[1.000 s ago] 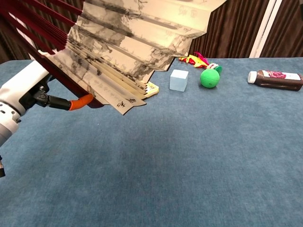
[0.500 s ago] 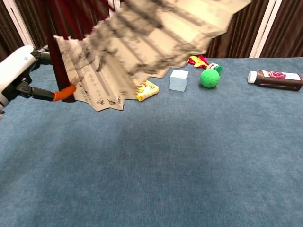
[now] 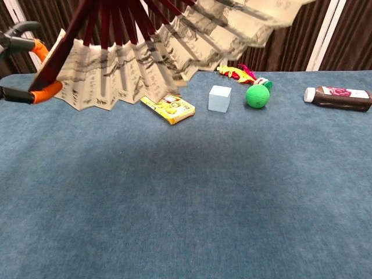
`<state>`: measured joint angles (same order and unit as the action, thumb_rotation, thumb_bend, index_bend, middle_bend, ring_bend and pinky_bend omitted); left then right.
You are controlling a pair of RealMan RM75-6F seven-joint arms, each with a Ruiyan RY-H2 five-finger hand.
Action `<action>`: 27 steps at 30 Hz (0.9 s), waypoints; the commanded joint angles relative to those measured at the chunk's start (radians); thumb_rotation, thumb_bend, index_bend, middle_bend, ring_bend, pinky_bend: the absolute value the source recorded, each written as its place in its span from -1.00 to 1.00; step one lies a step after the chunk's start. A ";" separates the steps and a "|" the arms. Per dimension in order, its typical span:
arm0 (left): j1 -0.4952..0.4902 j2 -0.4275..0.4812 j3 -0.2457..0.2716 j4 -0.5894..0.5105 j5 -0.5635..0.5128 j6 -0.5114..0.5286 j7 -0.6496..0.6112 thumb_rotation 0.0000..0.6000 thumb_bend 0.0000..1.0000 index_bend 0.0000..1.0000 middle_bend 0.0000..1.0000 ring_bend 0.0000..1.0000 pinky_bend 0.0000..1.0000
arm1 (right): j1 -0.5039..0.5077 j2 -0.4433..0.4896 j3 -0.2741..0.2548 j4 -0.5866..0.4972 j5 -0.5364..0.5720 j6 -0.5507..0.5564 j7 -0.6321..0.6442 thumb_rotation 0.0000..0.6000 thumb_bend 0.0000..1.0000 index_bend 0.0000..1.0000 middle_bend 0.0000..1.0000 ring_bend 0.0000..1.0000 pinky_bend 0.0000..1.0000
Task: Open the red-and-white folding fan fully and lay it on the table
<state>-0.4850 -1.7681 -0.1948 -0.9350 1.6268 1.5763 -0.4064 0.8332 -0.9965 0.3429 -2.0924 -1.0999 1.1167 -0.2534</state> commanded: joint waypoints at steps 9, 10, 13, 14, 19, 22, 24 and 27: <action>-0.046 -0.011 0.005 0.198 0.067 0.099 0.101 1.00 -0.08 0.42 -0.22 -0.99 -0.63 | -0.029 -0.056 -0.028 0.093 -0.071 0.017 0.057 1.00 -0.19 0.74 -0.57 -0.53 -0.73; -0.049 -0.013 0.007 0.214 0.071 0.107 0.106 1.00 -0.08 0.42 -0.22 -0.99 -0.63 | -0.032 -0.064 -0.031 0.102 -0.076 0.020 0.061 1.00 -0.19 0.74 -0.57 -0.53 -0.73; -0.057 -0.022 0.011 0.264 0.080 0.132 0.125 1.00 -0.08 0.42 -0.22 -0.99 -0.64 | -0.041 -0.090 -0.042 0.137 -0.091 0.030 0.076 1.00 -0.19 0.74 -0.57 -0.53 -0.73; -0.059 -0.025 0.012 0.278 0.082 0.140 0.128 1.00 -0.08 0.42 -0.22 -0.99 -0.64 | -0.044 -0.098 -0.045 0.149 -0.096 0.033 0.081 1.00 -0.19 0.74 -0.57 -0.53 -0.73; -0.067 -0.040 0.020 0.353 0.087 0.168 0.148 1.00 -0.08 0.41 -0.22 -0.99 -0.65 | -0.059 -0.142 -0.063 0.216 -0.119 0.044 0.111 1.00 -0.18 0.75 -0.57 -0.53 -0.73; -0.074 -0.052 0.024 0.397 0.087 0.176 0.164 1.00 -0.08 0.40 -0.23 -0.99 -0.65 | -0.068 -0.176 -0.075 0.261 -0.135 0.056 0.129 1.00 -0.16 0.75 -0.57 -0.53 -0.73; -0.079 -0.060 0.028 0.424 0.088 0.185 0.175 1.00 -0.08 0.40 -0.23 -0.99 -0.65 | -0.075 -0.202 -0.084 0.292 -0.146 0.065 0.139 1.00 -0.15 0.75 -0.57 -0.53 -0.73; -0.085 -0.073 0.032 0.470 0.088 0.196 0.201 1.00 -0.08 0.40 -0.24 -0.99 -0.65 | -0.083 -0.239 -0.094 0.340 -0.156 0.073 0.155 1.00 -0.15 0.77 -0.57 -0.53 -0.73</action>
<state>-0.5645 -1.8314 -0.1669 -0.4854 1.7139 1.7636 -0.2197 0.7574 -1.2160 0.2572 -1.7741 -1.2473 1.1821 -0.1099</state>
